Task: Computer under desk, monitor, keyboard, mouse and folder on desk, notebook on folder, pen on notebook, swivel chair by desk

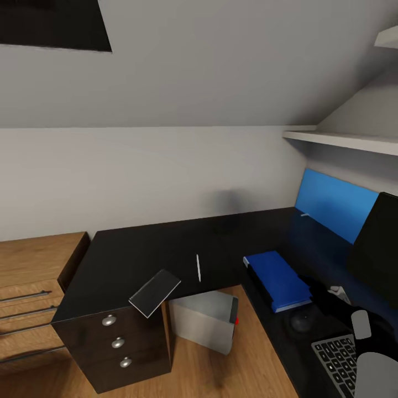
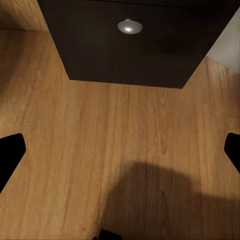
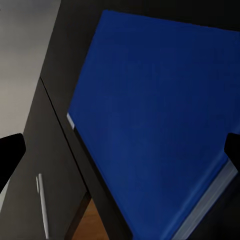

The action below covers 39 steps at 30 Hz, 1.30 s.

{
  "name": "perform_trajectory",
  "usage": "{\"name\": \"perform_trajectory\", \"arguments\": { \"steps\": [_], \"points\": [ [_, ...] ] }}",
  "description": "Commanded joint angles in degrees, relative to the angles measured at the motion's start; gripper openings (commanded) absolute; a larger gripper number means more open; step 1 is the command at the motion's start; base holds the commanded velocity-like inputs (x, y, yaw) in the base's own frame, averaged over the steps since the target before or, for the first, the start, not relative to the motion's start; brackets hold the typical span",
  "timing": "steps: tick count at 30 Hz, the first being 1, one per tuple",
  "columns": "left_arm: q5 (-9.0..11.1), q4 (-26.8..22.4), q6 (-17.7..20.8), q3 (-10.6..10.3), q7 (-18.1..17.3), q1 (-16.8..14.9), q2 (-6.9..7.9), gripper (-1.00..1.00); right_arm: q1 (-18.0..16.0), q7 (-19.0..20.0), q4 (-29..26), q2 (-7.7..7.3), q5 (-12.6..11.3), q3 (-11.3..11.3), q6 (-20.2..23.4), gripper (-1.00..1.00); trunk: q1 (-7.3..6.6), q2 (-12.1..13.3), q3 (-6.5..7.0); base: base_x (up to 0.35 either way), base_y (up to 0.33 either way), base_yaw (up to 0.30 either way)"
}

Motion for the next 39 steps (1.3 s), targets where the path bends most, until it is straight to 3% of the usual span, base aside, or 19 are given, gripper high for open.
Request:
{"name": "perform_trajectory", "arguments": {
  "steps": [1,6,10,22,23,39],
  "points": [
    [0.46,-0.09,-0.03,-0.01,-0.15,0.02,-0.01,1.0,-0.06,0.16,-0.04,0.02,-0.1,-0.2,0.39,1.0,0.0,-0.03,-0.05,0.0,0.0,0.0],
    [0.51,-0.09,-0.01,-0.01,-0.15,0.02,-0.05,1.0,-0.06,0.24,-0.31,0.11,-0.07,0.27,0.23,1.0,0.0,-0.03,-0.05,0.0,0.0,0.0],
    [0.5,-0.07,-0.02,-0.01,-0.13,0.02,-0.02,1.0,-0.06,0.66,-0.51,0.28,0.1,3.52,0.08,1.0,0.0,-0.03,-0.05,0.0,0.0,0.0],
    [0.55,-0.01,0.05,0.06,-0.12,0.02,-0.01,1.0,-0.06,2.14,-1.63,0.42,0.29,22.97,-2.11,1.0,0.0,-0.03,-0.05,0.0,0.0,0.0],
    [0.54,-0.01,0.05,0.06,-0.12,0.02,-0.02,1.0,-0.06,2.2,-1.93,0.64,0.3,25.62,-3.24,1.0,0.0,-0.03,-0.05,0.0,0.0,0.0],
    [0.54,0.04,0.06,0.06,-0.15,0.02,-0.05,1.0,-0.06,2.11,-2.24,4.46,1.21,41.62,-6.71,1.0,0.0,-0.03,-0.05,0.0,0.0,0.0]
  ]
}}
